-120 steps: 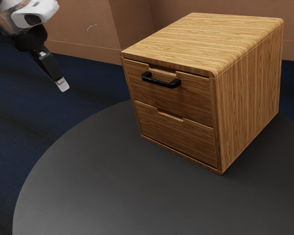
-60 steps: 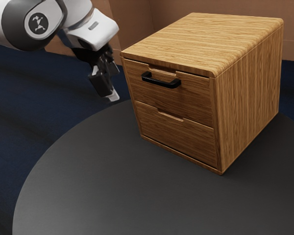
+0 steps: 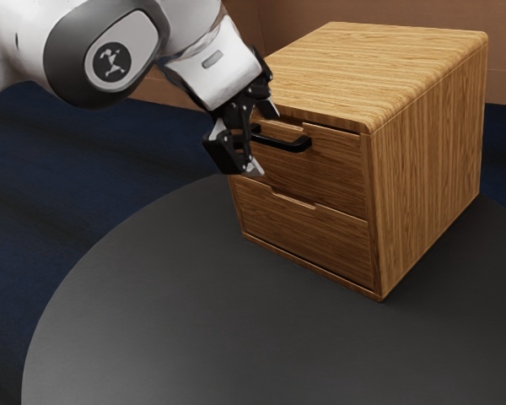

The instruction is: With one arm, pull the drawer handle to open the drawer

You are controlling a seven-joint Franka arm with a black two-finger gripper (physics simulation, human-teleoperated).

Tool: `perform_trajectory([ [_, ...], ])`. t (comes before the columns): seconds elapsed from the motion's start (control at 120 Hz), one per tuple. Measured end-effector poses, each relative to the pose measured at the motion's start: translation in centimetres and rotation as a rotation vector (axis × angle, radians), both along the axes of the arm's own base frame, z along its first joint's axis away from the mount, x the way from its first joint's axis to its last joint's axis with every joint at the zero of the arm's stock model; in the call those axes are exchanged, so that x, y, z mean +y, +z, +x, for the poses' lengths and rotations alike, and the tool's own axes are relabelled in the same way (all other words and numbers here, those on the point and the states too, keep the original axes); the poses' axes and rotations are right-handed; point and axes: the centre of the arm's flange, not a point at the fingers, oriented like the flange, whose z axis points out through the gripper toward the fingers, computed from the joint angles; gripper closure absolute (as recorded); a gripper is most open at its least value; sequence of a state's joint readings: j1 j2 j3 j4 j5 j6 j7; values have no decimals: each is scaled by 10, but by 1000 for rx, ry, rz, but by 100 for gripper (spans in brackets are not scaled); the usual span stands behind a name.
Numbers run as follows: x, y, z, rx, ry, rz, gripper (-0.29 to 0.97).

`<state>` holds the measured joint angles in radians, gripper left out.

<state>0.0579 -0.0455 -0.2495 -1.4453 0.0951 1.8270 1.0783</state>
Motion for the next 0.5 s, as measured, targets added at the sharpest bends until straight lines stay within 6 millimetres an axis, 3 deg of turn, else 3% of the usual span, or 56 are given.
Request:
perform_trajectory([
  [0.258, -5, -7, 18, -65, -54, 24, 2],
  [0.5, -26, -34, 38, -52, -120, 40, 2],
])
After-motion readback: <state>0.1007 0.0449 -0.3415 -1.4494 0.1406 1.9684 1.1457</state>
